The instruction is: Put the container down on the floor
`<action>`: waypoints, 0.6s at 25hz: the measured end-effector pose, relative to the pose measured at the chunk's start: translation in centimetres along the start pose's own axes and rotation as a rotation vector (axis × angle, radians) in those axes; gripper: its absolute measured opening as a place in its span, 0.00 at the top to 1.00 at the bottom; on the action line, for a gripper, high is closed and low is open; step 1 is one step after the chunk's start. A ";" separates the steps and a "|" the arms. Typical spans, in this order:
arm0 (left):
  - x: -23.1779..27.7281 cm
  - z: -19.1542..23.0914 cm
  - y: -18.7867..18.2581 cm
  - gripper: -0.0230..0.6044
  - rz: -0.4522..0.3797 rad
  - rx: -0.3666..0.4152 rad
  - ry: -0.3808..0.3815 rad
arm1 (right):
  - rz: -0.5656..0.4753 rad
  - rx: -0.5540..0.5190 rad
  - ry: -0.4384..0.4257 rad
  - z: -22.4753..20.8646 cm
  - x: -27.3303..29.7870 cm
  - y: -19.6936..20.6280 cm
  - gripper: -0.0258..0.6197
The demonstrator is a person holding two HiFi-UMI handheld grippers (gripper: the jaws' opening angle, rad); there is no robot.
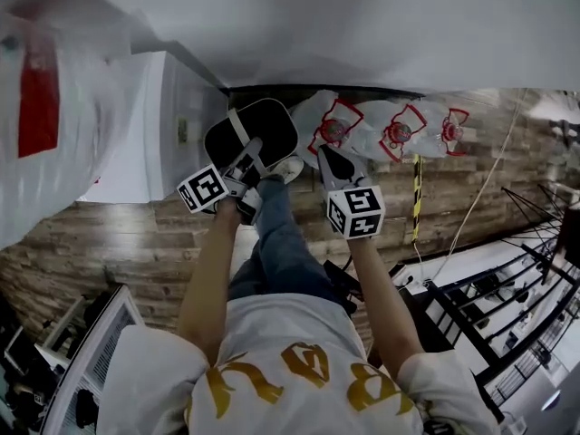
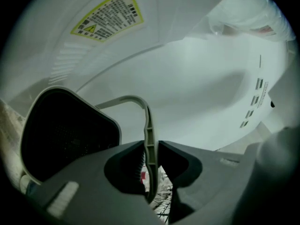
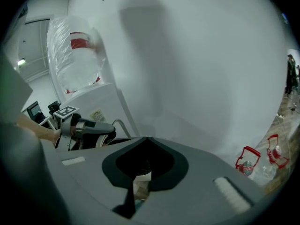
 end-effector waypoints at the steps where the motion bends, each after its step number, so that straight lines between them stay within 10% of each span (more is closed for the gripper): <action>1: 0.1 0.6 -0.1 0.83 -0.006 -0.008 -0.002 | 0.009 -0.007 -0.013 0.1 0.5 0.3 0.92; 15: 1.5 8.4 1.5 0.83 -0.022 -0.080 -0.082 | 0.127 -0.084 -0.148 2.0 7.0 4.2 0.92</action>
Point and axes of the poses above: the fingertips, and each gripper's own axes: x forward along the fingers, z to its left, y out of its underside, the point moved 1 cm from there along -x, backward along the fingers, and after that the axes turned 13 degrees about z, right-handed, at the moved point
